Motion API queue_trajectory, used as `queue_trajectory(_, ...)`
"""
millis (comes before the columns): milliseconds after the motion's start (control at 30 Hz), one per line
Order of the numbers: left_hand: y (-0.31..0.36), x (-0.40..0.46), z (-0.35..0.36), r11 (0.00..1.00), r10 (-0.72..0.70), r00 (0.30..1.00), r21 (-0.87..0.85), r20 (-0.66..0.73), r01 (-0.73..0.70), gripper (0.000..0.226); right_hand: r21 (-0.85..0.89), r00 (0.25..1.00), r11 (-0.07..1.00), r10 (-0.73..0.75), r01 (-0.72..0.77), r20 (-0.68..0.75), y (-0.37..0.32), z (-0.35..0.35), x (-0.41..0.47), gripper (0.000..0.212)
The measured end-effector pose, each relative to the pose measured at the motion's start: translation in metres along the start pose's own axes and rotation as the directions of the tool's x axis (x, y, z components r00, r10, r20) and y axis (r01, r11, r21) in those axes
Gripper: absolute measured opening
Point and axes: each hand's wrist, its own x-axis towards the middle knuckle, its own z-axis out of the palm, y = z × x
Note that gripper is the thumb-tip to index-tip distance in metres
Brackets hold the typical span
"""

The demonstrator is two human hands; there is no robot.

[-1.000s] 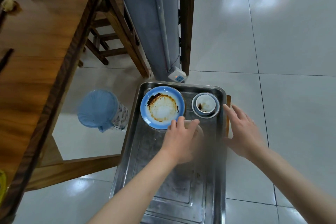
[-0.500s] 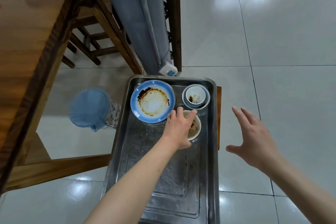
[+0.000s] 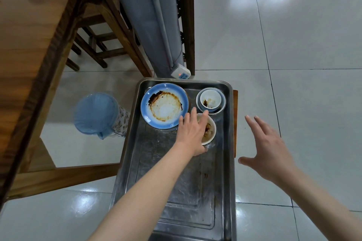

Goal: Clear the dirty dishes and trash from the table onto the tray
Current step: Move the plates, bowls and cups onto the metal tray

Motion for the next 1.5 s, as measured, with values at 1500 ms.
queue_trajectory(1500, -0.180, -0.379, -0.282, 0.781, -0.617, 0.694, -0.393, -0.371, 0.485, 0.125, -0.179, 0.834, 0.835, -0.542, 0.520, -0.108, -0.278, -0.173, -0.127, 0.123)
